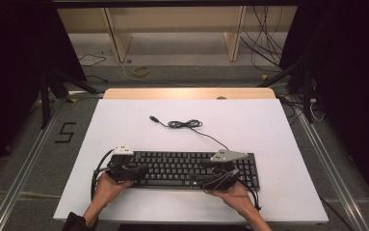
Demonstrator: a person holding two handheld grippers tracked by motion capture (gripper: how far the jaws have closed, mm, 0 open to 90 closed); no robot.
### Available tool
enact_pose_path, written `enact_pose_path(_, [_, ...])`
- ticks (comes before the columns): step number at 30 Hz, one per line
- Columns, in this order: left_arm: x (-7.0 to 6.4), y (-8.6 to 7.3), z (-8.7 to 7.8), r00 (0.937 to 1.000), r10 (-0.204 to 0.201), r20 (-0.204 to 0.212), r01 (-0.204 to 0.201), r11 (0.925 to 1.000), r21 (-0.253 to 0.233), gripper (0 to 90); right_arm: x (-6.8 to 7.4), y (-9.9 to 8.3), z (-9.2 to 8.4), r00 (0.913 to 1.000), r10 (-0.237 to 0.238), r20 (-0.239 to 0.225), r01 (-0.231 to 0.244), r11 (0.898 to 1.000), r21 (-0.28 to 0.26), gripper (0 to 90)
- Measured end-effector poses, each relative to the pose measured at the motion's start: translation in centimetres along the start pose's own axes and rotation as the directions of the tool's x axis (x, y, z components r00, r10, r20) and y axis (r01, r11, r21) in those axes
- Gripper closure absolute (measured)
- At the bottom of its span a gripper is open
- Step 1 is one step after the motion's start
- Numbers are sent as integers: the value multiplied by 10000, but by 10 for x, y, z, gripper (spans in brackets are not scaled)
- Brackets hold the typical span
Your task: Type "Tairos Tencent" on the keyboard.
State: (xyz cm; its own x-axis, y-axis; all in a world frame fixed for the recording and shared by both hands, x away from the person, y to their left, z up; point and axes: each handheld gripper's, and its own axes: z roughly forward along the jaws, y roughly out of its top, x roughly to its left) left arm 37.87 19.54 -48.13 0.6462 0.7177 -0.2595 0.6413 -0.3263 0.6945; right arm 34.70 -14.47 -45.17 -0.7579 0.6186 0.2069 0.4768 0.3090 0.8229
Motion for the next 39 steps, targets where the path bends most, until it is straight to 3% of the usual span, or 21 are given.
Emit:
enact_pose_path(7, [-1,1,-6,9999,-10,115,15,9989,-469,826,-2,0,-1,10000,79,35,-78,10000,-52,347])
enact_pose_path(22, [-3,1,-11,9972,-217,721,295,9936,-1087,517,-2,0,0,9998,157,75,-156,9998,-106,348])
enact_pose_path(29, [-2,1,-14,9964,-381,752,480,9896,-1355,385,-1,0,1,9998,213,58,-212,9997,-115,350])
enact_pose_path(39, [-3,2,-20,9954,-511,810,649,9817,-1792,301,4,4,5,9997,204,-103,-206,9997,-154,352])
